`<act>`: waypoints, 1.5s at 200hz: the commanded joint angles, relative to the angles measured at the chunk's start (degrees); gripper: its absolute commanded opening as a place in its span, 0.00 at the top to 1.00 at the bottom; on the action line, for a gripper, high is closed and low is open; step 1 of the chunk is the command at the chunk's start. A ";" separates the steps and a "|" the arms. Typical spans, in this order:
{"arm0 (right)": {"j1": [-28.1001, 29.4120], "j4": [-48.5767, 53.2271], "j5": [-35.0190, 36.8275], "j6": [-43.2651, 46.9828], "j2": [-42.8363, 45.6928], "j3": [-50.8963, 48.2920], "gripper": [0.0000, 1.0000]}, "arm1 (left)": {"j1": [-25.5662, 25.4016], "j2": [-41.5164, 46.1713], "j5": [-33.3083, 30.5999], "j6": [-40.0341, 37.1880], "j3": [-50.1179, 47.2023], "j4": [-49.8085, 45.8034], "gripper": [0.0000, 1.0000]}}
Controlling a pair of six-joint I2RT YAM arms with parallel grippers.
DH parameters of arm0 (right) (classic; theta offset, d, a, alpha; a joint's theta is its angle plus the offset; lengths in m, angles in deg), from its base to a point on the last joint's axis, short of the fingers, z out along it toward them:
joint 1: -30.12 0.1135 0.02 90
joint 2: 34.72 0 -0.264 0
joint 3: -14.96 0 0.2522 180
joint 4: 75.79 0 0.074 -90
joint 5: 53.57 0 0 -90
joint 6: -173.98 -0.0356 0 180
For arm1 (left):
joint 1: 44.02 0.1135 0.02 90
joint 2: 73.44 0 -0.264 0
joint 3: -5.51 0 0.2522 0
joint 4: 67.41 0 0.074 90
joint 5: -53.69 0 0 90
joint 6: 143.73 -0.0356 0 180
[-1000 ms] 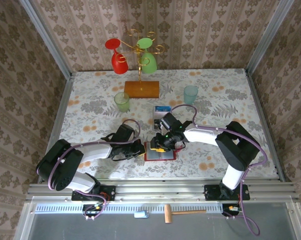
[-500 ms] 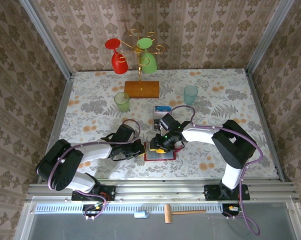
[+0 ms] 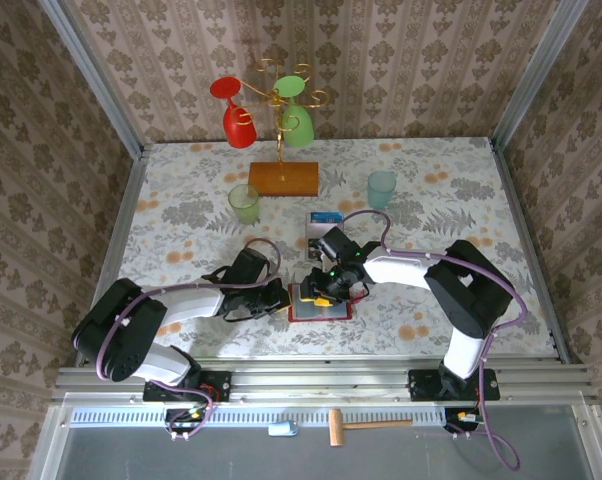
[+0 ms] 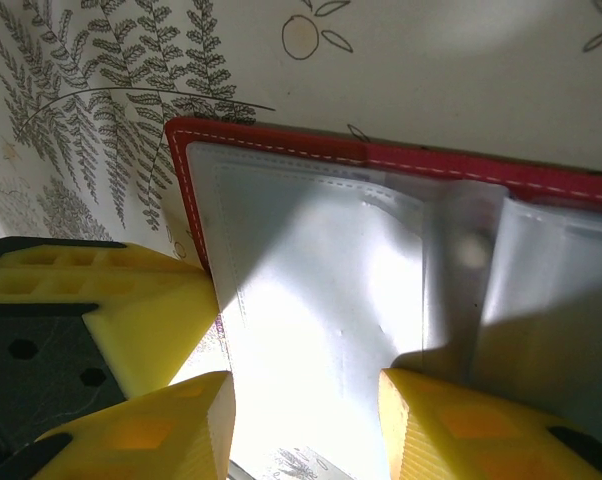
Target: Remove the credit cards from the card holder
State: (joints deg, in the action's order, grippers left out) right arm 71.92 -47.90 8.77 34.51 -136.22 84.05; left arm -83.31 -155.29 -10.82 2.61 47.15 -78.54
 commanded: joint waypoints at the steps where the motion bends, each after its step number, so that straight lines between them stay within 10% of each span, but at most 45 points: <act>1: 0.28 3.23 2.76 0.59 1.96 -0.08 0.57 | 0.41 -0.15 -0.86 -0.56 -0.67 -1.71 1.00; 300: 0.95 -0.71 -0.93 0.72 -0.79 1.19 0.59 | 0.99 -0.95 -0.36 -2.55 2.01 -4.79 1.00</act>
State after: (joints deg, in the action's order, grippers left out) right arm 72.40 -48.23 8.90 34.90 -135.67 83.46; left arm -82.83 -155.35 -10.80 1.49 48.17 -81.21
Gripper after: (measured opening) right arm 0.411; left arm 0.050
